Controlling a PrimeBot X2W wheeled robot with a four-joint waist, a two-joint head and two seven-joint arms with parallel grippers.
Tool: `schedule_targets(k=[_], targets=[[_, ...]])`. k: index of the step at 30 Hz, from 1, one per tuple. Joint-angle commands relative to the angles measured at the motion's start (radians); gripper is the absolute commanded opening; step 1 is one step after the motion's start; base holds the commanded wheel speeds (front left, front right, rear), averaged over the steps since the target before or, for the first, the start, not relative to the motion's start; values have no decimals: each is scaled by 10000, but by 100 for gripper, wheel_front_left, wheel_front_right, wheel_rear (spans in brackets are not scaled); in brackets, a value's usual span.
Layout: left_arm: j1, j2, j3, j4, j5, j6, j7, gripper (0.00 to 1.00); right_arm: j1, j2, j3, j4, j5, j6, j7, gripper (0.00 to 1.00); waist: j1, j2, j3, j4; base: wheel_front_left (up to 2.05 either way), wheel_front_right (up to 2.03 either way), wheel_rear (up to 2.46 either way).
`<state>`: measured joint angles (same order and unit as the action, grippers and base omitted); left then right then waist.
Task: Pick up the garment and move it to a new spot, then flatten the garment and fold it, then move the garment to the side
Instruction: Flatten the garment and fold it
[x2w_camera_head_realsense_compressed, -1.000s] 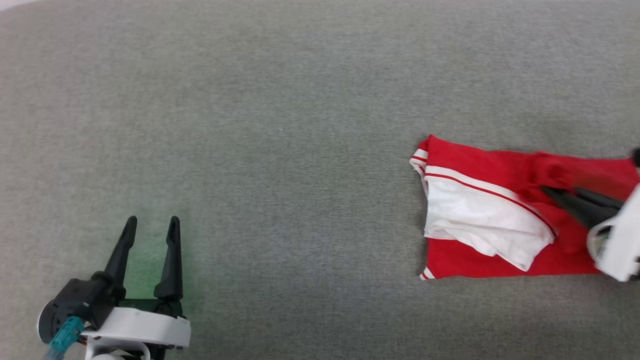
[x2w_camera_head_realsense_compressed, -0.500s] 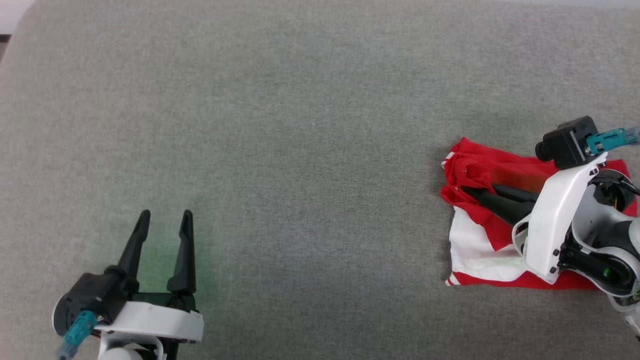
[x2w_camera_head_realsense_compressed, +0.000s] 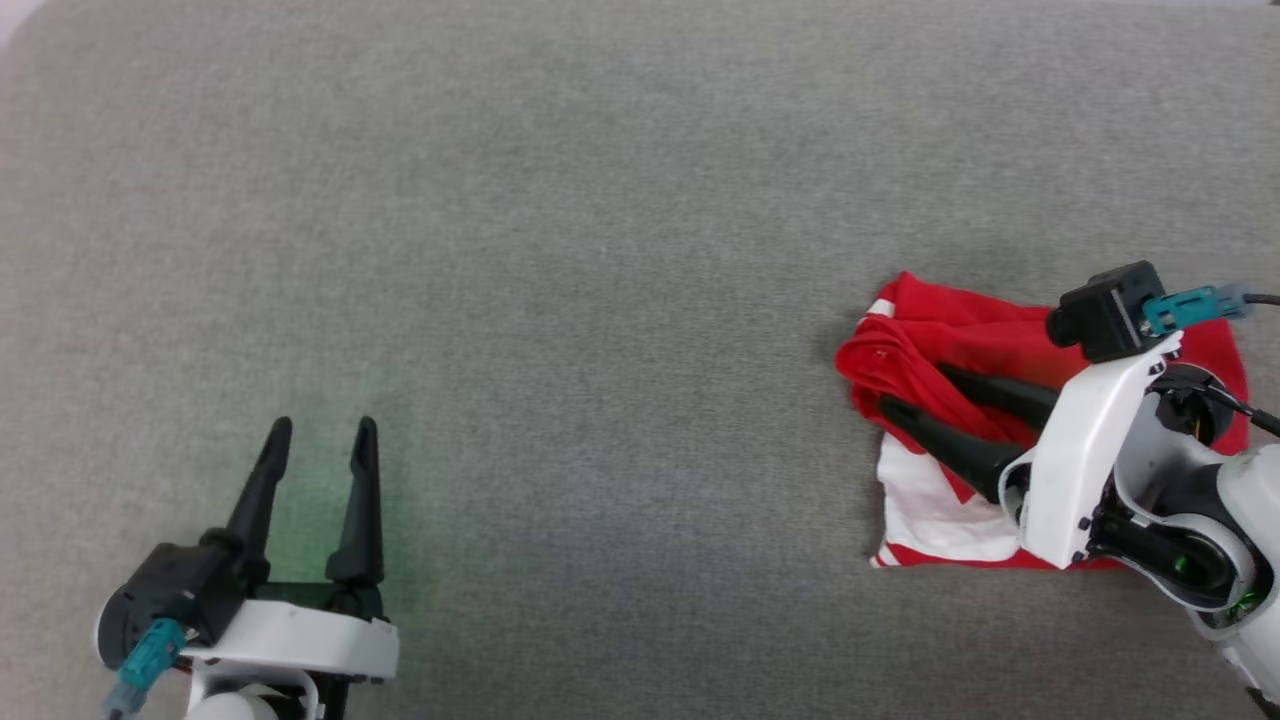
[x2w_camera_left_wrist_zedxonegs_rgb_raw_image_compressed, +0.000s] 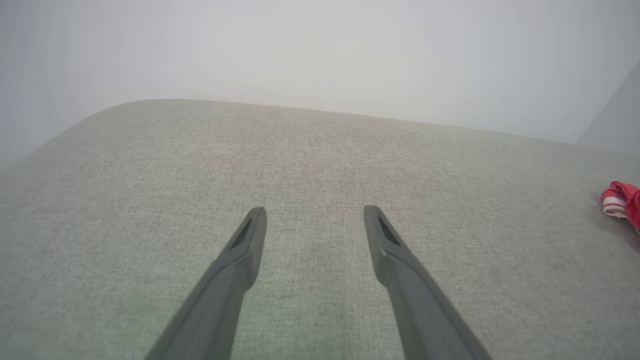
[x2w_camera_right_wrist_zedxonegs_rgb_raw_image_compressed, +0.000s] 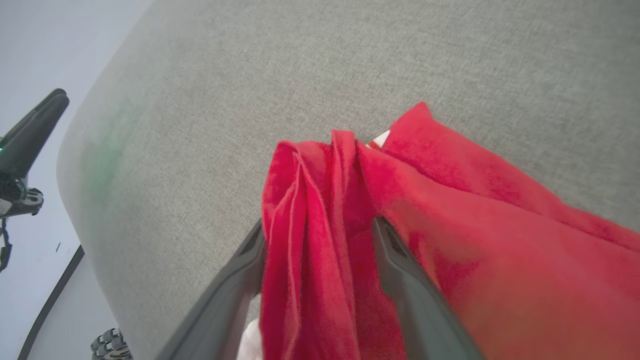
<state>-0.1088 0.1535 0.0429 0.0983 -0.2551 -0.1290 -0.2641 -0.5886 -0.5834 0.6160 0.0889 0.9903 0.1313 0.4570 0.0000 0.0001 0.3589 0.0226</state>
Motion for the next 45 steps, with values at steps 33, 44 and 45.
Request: schedule_targets(k=[33,44,45], targets=[[1102,171,136,438,-115,-23,6,100,625,-518,984,2633,327,-13,-7141,100,0,-1,-2085,-1841,0,0,0],[2218,-3,671,-405,82,-23,6,100,2509,156,-1747,1827,-1492,-13,-7211,100,0,-1,-2772,-1426,0,0,0],[2287,13,711,-471,129,-23,6,100,2720,191,-1975,1691,-1585,-13,-7210,100,0,-1,-2793,-1378,0,0,0]])
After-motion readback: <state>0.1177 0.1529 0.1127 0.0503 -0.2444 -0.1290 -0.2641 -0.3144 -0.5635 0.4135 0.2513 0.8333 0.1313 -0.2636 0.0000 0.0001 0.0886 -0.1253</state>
